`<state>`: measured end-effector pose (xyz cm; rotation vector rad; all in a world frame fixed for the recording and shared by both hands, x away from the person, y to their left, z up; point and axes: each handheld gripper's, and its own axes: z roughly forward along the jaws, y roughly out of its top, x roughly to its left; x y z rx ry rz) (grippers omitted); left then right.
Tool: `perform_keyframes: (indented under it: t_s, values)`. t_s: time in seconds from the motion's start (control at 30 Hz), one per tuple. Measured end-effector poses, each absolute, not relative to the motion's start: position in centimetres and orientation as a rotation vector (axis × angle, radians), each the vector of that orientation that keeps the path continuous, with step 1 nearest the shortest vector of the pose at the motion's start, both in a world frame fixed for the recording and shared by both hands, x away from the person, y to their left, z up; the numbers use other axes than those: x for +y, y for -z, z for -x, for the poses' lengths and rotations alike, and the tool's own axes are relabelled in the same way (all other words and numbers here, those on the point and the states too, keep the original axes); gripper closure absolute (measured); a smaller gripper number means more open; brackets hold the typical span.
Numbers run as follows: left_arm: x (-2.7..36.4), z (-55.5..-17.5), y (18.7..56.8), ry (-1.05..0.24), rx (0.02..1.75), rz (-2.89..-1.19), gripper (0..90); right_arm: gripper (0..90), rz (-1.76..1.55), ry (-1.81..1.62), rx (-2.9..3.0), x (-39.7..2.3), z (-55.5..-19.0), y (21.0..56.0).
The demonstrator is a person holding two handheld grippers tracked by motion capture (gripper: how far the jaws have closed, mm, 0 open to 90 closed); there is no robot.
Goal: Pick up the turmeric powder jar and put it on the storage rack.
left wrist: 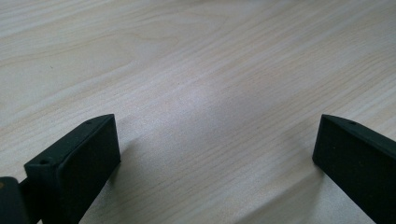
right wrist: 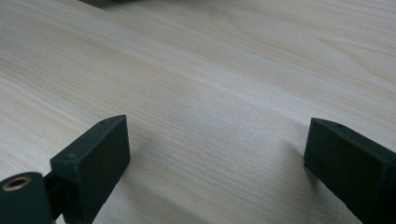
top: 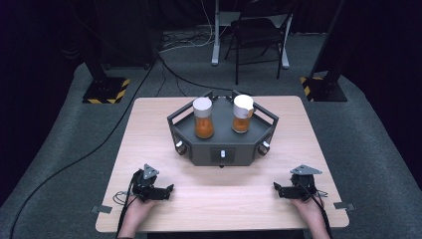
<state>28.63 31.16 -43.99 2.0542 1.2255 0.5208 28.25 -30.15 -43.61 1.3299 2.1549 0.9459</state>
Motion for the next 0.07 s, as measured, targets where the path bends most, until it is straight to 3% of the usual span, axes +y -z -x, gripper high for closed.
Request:
perform_keyframes:
  t_s: [0.07]
  values:
    - [31.16, -28.63, 43.99, -0.521, 1.225, -2.055, 0.0, 5.8, -1.33, -0.945, 2.156, -30.14, -28.28, 43.6]
